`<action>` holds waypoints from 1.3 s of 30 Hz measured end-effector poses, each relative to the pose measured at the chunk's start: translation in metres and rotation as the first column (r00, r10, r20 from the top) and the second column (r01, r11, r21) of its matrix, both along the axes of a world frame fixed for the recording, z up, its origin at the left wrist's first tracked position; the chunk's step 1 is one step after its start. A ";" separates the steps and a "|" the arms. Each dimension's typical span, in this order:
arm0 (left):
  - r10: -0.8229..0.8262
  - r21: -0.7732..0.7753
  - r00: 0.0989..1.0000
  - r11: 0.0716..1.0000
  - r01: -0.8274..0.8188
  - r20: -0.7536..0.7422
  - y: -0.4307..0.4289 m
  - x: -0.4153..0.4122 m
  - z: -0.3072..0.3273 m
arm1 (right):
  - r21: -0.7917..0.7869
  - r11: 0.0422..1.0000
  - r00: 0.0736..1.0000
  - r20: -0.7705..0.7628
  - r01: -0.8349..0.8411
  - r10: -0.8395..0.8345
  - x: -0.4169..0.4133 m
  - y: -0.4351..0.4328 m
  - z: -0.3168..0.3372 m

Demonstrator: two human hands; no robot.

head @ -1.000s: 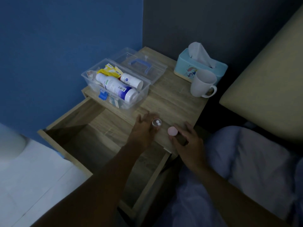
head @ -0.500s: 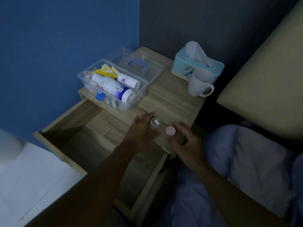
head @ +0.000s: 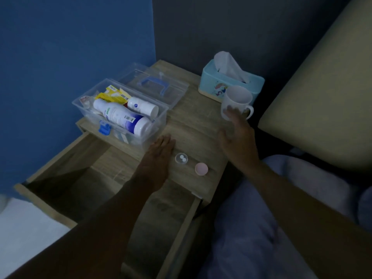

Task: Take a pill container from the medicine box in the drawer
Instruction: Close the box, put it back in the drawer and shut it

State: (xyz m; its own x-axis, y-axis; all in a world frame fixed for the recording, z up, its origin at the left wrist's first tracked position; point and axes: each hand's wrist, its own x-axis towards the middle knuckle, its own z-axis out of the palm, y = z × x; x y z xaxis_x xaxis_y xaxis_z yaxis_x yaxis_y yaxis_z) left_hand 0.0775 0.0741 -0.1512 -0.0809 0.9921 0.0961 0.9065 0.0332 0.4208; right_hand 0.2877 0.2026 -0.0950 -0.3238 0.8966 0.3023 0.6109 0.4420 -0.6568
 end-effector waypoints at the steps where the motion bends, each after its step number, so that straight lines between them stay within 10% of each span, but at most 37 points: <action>1: -0.006 0.013 1.000 1.000 0.007 -0.022 0.000 0.000 -0.002 | 0.014 1.000 0.999 0.041 0.013 -0.014 -0.004 0.013 0.004; 9: 0.015 0.014 0.997 1.000 -0.014 -0.075 0.006 0.000 -0.012 | 0.087 0.979 0.918 0.343 0.183 -0.202 -0.008 0.086 0.013; 25: -0.008 0.023 0.998 1.000 0.009 -0.058 0.004 -0.001 -0.008 | 0.005 0.965 0.951 0.169 0.262 -0.259 -0.018 0.098 0.016; 39: -0.006 0.013 0.999 1.000 0.007 -0.041 0.002 0.002 -0.004 | 0.076 0.997 0.999 0.044 0.016 -0.019 -0.027 0.020 0.026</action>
State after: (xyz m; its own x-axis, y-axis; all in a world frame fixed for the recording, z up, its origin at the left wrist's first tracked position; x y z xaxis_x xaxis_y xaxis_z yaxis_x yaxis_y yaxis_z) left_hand 0.0790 0.0759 -0.1551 -0.0704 0.9912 0.1118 0.9231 0.0223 0.3838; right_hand 0.2608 0.2228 -0.0695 -0.3230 0.8773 0.3550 0.6472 0.4784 -0.5934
